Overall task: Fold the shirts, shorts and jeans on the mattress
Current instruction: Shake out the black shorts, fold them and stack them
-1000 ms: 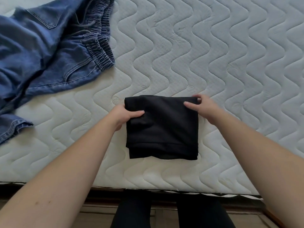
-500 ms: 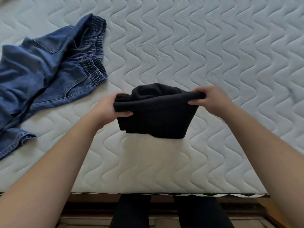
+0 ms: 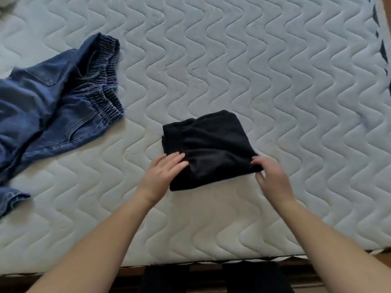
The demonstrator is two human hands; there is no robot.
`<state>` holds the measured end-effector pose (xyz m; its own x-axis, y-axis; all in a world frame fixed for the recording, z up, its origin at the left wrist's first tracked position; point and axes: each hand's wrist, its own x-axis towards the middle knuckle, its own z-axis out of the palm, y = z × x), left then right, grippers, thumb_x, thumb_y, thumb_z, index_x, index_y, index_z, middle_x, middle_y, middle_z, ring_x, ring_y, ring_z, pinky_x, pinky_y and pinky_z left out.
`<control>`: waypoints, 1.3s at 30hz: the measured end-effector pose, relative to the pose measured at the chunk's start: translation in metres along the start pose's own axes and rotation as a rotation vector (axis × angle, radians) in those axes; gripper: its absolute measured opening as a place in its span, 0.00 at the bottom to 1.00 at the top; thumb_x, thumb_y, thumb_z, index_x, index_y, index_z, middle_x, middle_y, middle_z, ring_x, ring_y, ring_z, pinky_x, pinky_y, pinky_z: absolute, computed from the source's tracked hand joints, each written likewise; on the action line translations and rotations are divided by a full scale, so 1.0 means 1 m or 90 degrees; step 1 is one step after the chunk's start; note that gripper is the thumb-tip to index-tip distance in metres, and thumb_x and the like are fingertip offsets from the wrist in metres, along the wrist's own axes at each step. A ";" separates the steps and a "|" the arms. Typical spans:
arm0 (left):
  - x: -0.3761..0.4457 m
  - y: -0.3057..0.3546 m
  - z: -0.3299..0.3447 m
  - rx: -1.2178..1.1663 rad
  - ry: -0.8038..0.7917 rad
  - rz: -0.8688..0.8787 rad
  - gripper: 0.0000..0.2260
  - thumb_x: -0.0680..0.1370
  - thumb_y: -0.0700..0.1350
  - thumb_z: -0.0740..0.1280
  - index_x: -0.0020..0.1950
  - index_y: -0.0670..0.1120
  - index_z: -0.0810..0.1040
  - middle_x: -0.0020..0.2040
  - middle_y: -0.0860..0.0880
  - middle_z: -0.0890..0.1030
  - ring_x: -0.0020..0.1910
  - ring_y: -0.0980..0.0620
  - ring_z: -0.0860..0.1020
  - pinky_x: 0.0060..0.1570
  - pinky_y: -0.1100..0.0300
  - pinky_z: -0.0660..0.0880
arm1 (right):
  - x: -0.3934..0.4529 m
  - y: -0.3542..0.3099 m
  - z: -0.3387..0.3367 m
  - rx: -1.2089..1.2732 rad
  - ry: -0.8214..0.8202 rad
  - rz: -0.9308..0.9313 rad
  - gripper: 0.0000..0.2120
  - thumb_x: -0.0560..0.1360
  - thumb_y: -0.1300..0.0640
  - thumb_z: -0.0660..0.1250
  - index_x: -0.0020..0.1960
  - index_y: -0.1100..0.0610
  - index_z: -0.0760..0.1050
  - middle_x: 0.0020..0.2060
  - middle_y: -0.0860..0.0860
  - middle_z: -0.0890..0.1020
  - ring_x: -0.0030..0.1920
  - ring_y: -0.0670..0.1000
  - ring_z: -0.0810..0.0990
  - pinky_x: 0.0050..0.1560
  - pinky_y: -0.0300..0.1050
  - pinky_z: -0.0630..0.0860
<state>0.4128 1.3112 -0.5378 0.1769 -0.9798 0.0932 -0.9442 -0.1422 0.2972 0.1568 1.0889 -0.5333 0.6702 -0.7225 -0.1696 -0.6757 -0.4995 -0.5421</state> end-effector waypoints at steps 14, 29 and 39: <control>0.040 -0.016 0.030 -0.671 0.023 -0.837 0.31 0.72 0.51 0.77 0.70 0.48 0.67 0.59 0.50 0.78 0.53 0.56 0.79 0.53 0.62 0.74 | 0.069 -0.016 0.030 0.177 -0.063 0.252 0.29 0.79 0.48 0.66 0.76 0.53 0.61 0.71 0.51 0.69 0.69 0.52 0.68 0.71 0.49 0.65; 0.056 -0.034 0.026 -0.452 0.042 -0.609 0.17 0.68 0.50 0.79 0.54 0.52 0.80 0.50 0.53 0.81 0.47 0.59 0.77 0.45 0.76 0.68 | 0.192 -0.023 0.013 -0.284 -0.233 -0.164 0.17 0.72 0.38 0.69 0.54 0.47 0.81 0.51 0.45 0.81 0.62 0.54 0.68 0.69 0.58 0.50; 0.085 -0.048 0.047 -0.496 -0.056 -0.787 0.40 0.65 0.61 0.78 0.70 0.52 0.63 0.51 0.56 0.74 0.47 0.61 0.75 0.45 0.65 0.69 | 0.130 -0.011 0.038 0.107 -0.116 0.369 0.31 0.72 0.31 0.63 0.61 0.55 0.71 0.51 0.50 0.78 0.57 0.56 0.78 0.49 0.47 0.69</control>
<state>0.4604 1.2278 -0.5888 0.7013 -0.3025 -0.6455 0.1837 -0.7982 0.5737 0.2634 1.0192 -0.5808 0.2612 -0.7532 -0.6037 -0.8971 0.0415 -0.4399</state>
